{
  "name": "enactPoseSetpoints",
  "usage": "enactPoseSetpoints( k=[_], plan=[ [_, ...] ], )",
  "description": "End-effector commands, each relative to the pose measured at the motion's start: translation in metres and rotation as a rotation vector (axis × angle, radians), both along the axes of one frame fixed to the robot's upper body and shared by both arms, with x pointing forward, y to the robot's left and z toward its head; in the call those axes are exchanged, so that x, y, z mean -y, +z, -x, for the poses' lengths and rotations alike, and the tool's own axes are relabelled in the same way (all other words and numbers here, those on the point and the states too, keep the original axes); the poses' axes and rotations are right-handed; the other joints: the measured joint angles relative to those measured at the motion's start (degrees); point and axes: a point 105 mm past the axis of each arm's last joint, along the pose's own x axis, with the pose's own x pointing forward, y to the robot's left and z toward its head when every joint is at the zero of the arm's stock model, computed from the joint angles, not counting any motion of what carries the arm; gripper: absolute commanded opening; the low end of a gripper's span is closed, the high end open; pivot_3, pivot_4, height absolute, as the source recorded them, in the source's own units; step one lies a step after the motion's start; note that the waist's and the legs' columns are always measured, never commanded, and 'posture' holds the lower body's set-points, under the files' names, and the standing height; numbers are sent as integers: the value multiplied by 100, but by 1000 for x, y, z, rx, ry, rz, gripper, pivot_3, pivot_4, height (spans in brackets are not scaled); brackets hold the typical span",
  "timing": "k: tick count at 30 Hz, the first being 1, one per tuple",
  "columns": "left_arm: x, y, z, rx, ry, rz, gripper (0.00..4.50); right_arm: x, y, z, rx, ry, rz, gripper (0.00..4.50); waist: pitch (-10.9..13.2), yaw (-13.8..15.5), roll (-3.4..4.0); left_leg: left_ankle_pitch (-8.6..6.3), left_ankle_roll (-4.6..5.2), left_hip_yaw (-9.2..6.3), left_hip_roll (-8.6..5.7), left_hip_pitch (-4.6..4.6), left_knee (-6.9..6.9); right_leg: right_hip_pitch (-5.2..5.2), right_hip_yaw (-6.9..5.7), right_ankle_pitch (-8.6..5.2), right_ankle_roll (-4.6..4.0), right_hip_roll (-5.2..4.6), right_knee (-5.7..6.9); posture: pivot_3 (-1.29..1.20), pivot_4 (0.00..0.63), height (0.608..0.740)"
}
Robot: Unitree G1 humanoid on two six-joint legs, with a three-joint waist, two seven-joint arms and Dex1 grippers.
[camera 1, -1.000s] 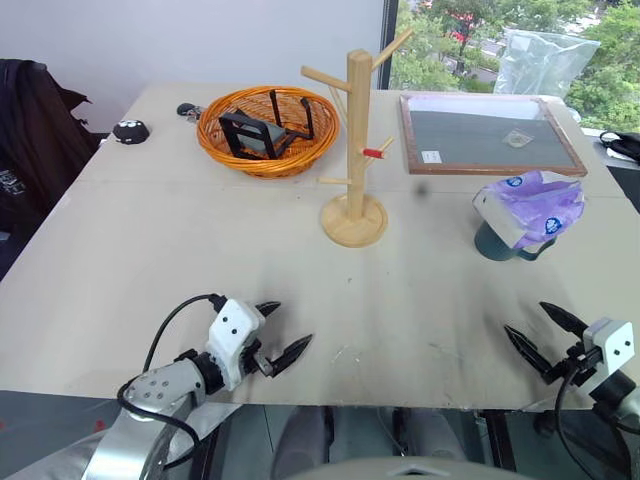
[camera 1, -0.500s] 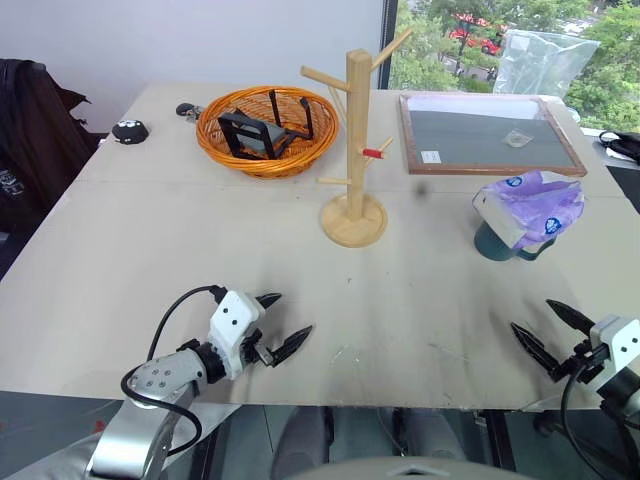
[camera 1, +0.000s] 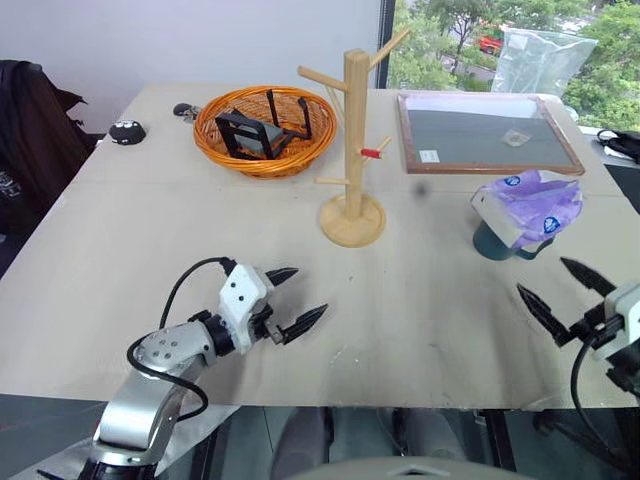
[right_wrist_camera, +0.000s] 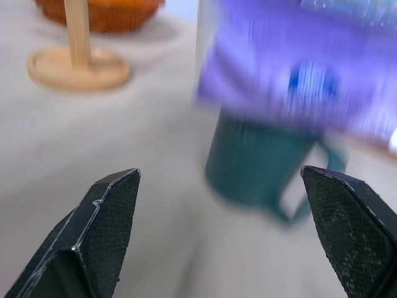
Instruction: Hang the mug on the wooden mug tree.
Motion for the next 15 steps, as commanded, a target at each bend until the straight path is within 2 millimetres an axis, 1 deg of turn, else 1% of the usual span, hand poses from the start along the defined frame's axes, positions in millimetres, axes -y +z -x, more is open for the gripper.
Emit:
enactPoseSetpoints(
  k=[1, 5, 6, 8, 11, 13, 15],
  plan=[
    [23, 41, 7, 90, -129, 77, 4500, -17, 41, -19, 140, -14, 117, 4195, 0, -2, -2, 0, 0, 0, 0, 0, 4, 1, 0, 1, 1, 0, 2, 0, 150, 737],
    [33, 60, 11, 106, -199, 110, 4500, -28, 48, -39, 154, -10, 203, 4195, -1, 7, -3, 0, -1, -6, -3, -2, 2, 0, -4, 0, 0, 2, 0, 0, 150, 737],
    [36, 63, 11, 115, -207, 111, 4500, -29, 46, -45, 142, -16, 232, 4195, 0, 8, -2, 1, -2, -7, -4, -4, 1, -1, -5, 0, 0, 2, -2, 0, 150, 737],
    [38, 67, 11, 128, -212, 111, 4500, -37, 38, -52, 101, 21, 260, 4195, 1, 11, -3, 1, -2, -8, -4, -15, 0, -7, -7, 0, 0, 2, -5, 0, 150, 737],
    [40, 70, 11, 137, -215, 111, 4500, -31, 26, -62, 59, -25, 324, 4195, 2, 14, -5, 1, -2, -8, -5, -15, 2, -6, -7, 0, 0, 1, -6, 0, 150, 737],
    [41, 73, 11, 144, -215, 115, 4500, -26, 25, -67, 65, -55, 369, 4195, 2, 16, -5, 1, -2, -8, -7, -15, 3, -6, -7, 0, 0, 1, -5, 0, 150, 737],
    [41, 74, 11, 147, -210, 118, 4500, -23, 26, -70, 73, -69, 391, 3689, 3, 6, -4, 1, -2, -7, -7, -14, 3, -6, -6, 0, 0, 1, -4, 0, 150, 737]
  ],
)
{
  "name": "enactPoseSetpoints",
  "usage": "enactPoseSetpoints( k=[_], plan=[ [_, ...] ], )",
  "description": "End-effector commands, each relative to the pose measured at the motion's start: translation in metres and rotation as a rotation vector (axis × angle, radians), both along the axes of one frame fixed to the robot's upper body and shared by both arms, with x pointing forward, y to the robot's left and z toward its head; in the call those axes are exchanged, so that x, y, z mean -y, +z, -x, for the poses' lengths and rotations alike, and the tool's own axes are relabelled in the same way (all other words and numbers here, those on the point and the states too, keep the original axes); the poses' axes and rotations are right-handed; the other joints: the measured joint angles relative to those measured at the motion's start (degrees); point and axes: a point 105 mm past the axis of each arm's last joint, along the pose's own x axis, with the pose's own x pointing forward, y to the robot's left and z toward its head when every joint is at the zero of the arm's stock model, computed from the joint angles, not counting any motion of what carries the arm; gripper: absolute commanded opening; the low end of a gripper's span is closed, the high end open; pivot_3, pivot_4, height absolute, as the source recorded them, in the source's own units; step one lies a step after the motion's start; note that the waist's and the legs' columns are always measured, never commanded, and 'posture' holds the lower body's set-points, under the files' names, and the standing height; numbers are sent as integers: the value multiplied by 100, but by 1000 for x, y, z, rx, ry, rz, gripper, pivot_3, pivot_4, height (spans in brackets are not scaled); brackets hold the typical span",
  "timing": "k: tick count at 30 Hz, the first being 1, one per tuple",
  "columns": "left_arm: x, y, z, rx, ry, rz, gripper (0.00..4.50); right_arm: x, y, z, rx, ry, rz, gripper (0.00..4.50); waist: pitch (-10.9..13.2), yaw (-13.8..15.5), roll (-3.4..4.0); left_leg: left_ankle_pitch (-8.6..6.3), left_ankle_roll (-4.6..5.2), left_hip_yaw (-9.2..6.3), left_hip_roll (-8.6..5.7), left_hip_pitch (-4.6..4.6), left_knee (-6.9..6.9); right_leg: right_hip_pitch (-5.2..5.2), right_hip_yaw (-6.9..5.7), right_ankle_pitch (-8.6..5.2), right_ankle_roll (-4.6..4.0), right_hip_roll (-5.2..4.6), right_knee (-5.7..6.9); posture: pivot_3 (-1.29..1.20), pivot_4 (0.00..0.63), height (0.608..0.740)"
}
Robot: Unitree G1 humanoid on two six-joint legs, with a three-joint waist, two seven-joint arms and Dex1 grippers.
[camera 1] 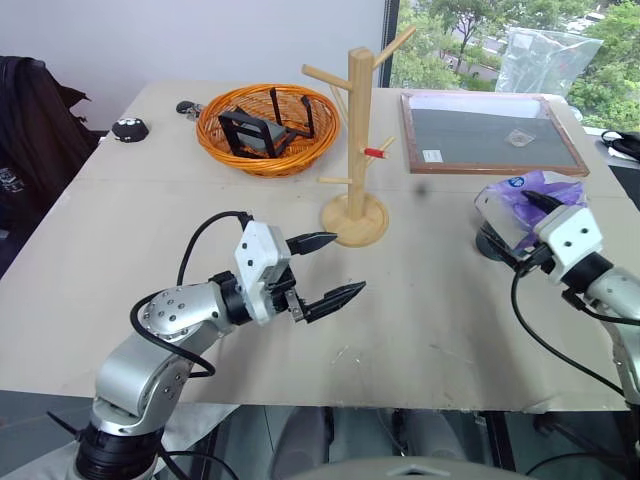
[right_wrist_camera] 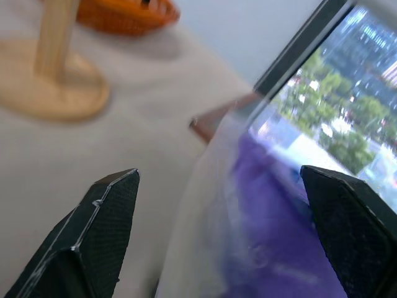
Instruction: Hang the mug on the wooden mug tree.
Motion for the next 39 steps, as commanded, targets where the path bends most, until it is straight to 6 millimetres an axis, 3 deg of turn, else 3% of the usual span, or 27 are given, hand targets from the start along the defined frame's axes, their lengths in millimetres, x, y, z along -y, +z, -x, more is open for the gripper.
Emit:
enactPoseSetpoints(
  k=[1, 8, 9, 15, 19, 23, 26, 29, 36, 39],
  plan=[
    [4, 12, 6, 53, -18, 6, 4500, 6, 17, -5, 86, -32, 74, 3388, 0, -10, 0, 0, 0, 1, 0, 2, 0, 0, 2, 0, 0, 0, 1, 0, 150, 737],
    [2, 10, 7, 53, -6, 7, 4500, 6, 23, -6, 129, -29, 102, 96, 0, -12, 0, 0, -1, 1, 2, 1, -1, 0, 2, 0, 0, 2, 0, 0, 150, 737],
    [2, 11, 7, 53, -6, 8, 4500, 5, 25, -6, 138, -26, 94, 27, 0, -12, 0, 0, -1, 1, 2, 2, -1, 0, 2, 0, 0, 2, 0, 0, 150, 737],
    [4, 14, 5, 63, -17, 30, 4500, 9, 49, -2, 259, -41, 111, 27, 1, -8, 0, 0, -1, 1, 2, 2, 0, 0, 2, 0, 0, 2, 1, 0, 150, 737],
    [13, 21, 7, 64, -66, 76, 4500, 31, 66, 2, 320, -141, 137, 27, 2, 28, 1, 1, -1, 0, 0, -2, 2, 0, -1, 0, 0, 0, 1, 0, 150, 737],
    [25, 20, 11, 39, -146, 80, 4500, 65, 66, 14, 277, -274, 188, 27, 2, 44, 1, 1, -2, 2, 0, -2, 0, 0, -2, 0, 0, 1, -1, 0, 150, 737],
    [32, 3, 20, -37, -268, 1, 4500, 107, 47, 39, 177, -474, 174, 27, 2, 119, 1, 1, -2, 11, 0, -5, 0, 1, -6, 0, 0, 2, -3, 0, 150, 737],
    [31, -12, 25, -56, -343, -79, 4500, 123, 22, 62, 79, -580, 128, 27, 2, 115, 7, 1, -2, 21, -1, -4, -3, 1, -5, -1, -2, 5, -4, 0, 150, 737],
    [42, -16, 27, -23, -433, -90, 4500, 113, -26, 86, -124, -638, 52, 27, 0, 4, 12, 0, 0, 24, 2, 11, -1, 8, 8, -2, -1, 12, 1, 0, 150, 737],
    [43, -16, 26, -8, -434, -93, 4500, 111, -28, 90, -126, -634, 25, 1040, 1, -8, 10, -1, 1, 16, 2, 7, -1, 5, 15, -1, 0, 11, -3, 0, 150, 737]
  ],
)
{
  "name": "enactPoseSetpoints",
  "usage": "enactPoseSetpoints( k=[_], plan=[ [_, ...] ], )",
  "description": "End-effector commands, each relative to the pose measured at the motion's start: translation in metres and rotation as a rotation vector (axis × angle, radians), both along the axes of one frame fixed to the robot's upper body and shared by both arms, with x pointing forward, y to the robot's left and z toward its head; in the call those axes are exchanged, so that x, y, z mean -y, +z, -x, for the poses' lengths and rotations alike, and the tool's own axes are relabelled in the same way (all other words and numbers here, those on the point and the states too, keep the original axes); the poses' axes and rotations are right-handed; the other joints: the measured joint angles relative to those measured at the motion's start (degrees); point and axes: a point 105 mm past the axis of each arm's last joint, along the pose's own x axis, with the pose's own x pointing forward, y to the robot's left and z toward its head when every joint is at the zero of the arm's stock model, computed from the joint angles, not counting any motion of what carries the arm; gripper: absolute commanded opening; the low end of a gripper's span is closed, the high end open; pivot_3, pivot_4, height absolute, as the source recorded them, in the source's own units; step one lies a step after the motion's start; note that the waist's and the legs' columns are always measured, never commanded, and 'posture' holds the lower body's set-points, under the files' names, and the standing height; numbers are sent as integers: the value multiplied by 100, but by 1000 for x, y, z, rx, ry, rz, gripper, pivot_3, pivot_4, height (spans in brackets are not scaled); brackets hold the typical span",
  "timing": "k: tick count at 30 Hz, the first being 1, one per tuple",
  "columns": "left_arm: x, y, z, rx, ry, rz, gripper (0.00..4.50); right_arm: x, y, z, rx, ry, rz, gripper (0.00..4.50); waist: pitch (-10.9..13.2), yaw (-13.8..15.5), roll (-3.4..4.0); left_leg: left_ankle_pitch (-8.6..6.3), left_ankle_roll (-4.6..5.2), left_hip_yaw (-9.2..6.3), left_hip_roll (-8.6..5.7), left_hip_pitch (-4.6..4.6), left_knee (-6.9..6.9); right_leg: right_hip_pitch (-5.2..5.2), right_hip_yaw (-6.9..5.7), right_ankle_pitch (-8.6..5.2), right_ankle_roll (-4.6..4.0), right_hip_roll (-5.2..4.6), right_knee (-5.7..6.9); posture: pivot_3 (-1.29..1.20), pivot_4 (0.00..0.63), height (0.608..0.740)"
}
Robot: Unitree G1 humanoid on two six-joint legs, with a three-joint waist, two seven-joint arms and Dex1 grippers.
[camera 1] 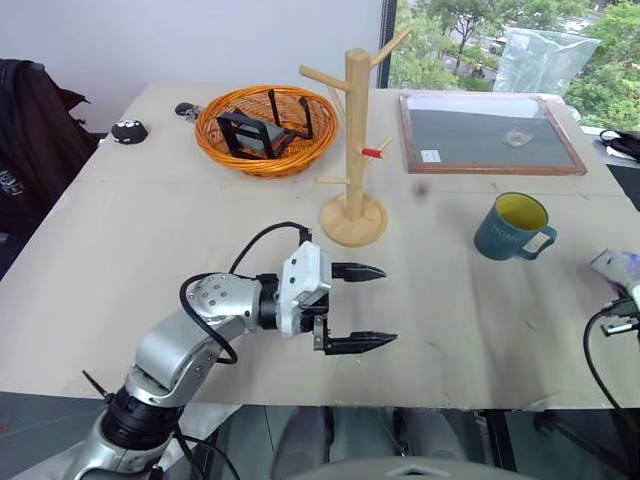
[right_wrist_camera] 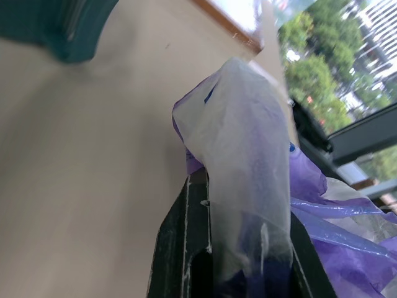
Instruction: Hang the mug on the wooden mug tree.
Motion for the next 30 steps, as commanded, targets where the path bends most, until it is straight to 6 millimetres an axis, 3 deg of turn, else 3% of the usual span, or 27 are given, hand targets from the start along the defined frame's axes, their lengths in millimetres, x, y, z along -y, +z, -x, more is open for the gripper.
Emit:
enactPoseSetpoints(
  k=[1, 4, 7, 14, 17, 21, 30],
  plan=[
    [1, 5, 1, 46, -15, 10, 4500, -6, 15, 1, 68, 21, -5, 1458, 0, 1, -1, 0, 0, 0, 0, -1, 0, -1, -2, 0, 0, 0, -1, 0, 150, 737],
    [-4, 5, -4, 53, 3, 3, 4500, -25, 32, -5, 135, 113, -23, 2795, 1, 1, 1, 0, 0, 1, 0, 0, -1, -1, -3, 0, 0, 0, 0, 0, 150, 737],
    [-7, 5, -5, 61, 24, -4, 4500, -43, 34, -8, 143, 171, -139, 4217, 1, -10, 0, 0, 0, -4, 2, 2, 0, 0, -3, 0, 0, 2, 3, 0, 150, 737],
    [-12, 11, -7, 75, 51, -5, 4500, -57, 20, -8, 51, 213, -192, 4217, 2, 54, -2, 0, 1, -10, 0, -9, 0, -3, -13, 0, 0, -1, -4, 0, 150, 737],
    [-14, 20, -10, 82, 81, 24, 4500, -67, 25, -25, 136, 198, -350, 4217, 3, 0, -3, 0, 1, -12, 3, -3, 1, -2, -8, 0, 0, 0, 2, 0, 150, 737],
    [-14, 32, -17, 105, 130, 49, 4500, -60, 10, -49, 161, 91, -426, 4217, 2, -14, -6, 0, 0, -18, 4, 3, 1, 1, -9, 0, -1, 4, 5, 0, 150, 737],
    [-9, 48, -18, 121, 174, 80, 4500, -49, -17, -82, 177, -24, -374, 4217, 6, -6, -1, 3, -6, -15, 0, -21, -1, -19, -11, 1, 0, -1, 0, 0, 150, 737]
  ],
)
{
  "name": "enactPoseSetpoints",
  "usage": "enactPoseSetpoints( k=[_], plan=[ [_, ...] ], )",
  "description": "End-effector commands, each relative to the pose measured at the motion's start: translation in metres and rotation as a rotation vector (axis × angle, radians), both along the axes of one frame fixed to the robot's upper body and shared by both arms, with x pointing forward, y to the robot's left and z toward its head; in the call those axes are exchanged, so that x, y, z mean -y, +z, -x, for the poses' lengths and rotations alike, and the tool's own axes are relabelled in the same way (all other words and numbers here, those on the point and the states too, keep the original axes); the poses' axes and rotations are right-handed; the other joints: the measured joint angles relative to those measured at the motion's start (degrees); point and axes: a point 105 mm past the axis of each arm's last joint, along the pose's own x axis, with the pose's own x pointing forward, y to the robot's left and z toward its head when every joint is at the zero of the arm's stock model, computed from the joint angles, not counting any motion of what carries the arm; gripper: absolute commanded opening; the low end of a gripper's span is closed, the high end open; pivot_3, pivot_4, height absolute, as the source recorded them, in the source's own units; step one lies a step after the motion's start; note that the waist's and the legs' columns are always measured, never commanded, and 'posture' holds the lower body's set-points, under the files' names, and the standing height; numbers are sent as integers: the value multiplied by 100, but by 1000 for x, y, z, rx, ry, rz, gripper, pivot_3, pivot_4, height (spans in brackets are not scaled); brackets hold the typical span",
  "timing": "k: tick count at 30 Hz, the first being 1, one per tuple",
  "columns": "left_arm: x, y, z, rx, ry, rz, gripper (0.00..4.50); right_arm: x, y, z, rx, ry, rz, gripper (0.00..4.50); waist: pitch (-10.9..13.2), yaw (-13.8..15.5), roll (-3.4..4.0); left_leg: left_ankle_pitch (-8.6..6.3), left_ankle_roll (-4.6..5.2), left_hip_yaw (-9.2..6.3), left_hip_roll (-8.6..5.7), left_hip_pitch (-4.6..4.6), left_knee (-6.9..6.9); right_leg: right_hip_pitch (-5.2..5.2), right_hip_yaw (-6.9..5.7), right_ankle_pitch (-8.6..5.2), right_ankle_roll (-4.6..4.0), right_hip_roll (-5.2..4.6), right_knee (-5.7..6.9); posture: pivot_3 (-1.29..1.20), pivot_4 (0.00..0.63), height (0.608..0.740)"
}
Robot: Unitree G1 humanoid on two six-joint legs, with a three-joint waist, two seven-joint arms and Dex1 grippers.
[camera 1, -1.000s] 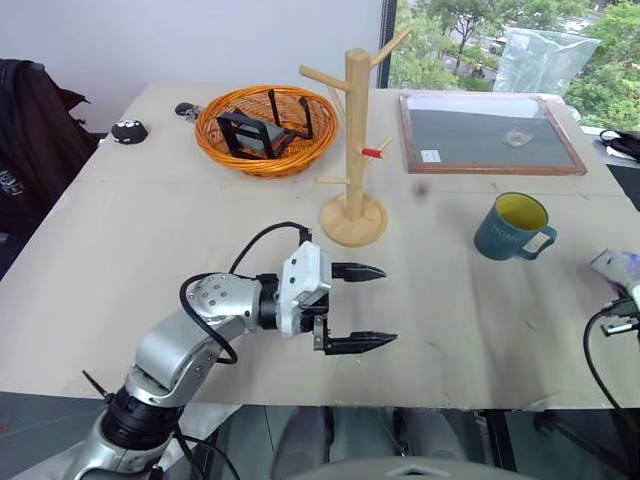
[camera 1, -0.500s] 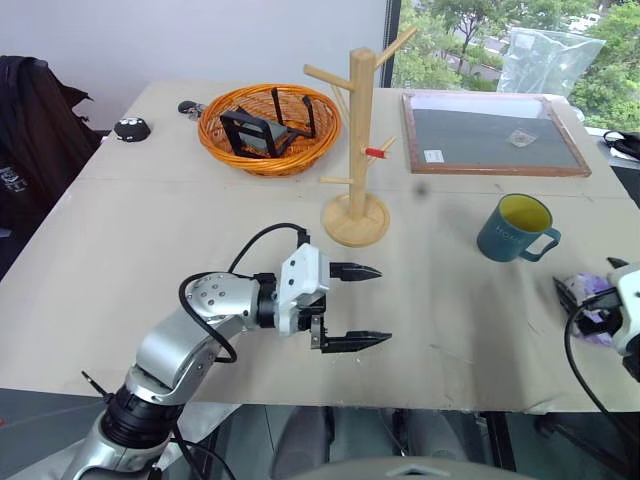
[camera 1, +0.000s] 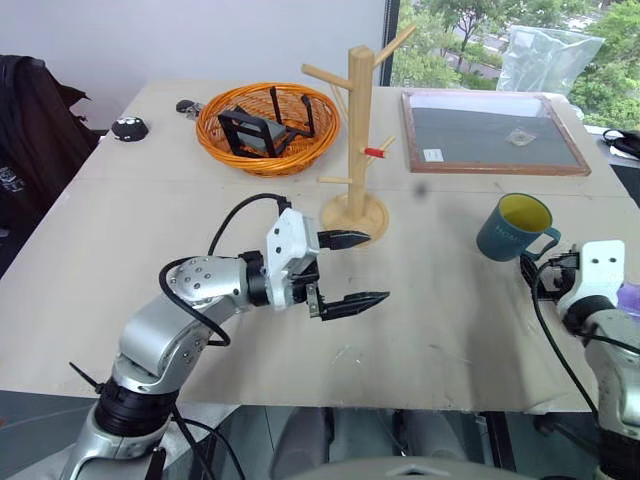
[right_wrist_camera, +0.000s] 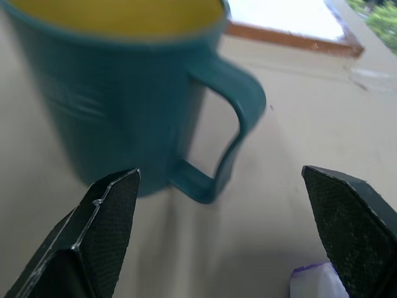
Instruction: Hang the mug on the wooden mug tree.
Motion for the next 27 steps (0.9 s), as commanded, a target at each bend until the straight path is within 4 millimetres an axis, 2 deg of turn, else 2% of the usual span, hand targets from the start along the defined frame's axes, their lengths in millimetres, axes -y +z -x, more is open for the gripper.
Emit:
enactPoseSetpoints(
  k=[1, 9, 15, 22, 27],
  plan=[
    [3, 14, 7, 51, -4, 21, 4500, 6, 0, -8, 43, -40, 61, 4217, 0, -13, 0, -1, 1, 2, 0, 3, 0, 1, 1, 0, 0, 0, 2, 0, 150, 737],
    [3, 14, 6, 50, 11, 16, 4500, 8, -1, -20, 105, -77, 50, 4217, 0, -17, 0, 0, -1, 5, 0, 7, 0, 2, 5, 0, 0, 1, 4, 0, 150, 737],
    [2, 12, 5, 48, 31, 12, 4500, 12, 9, -20, 153, -77, 43, 4217, 0, -19, 1, 0, 0, 4, 1, 8, 0, 2, 7, 0, 0, 1, 5, 0, 150, 737],
    [2, 11, 5, 48, 32, 16, 4500, 18, 10, -23, 155, -71, 46, 4217, 0, -19, 1, 0, 0, 3, 1, 8, 0, 2, 7, 1, 0, 1, 5, 0, 150, 737],
    [4, 11, 5, 50, 27, 17, 4500, 22, 7, -34, 148, -60, 40, 4217, 0, -22, 1, 0, 0, 6, 1, 9, 0, 2, 6, 1, 0, 1, 5, 0, 150, 737]
  ],
)
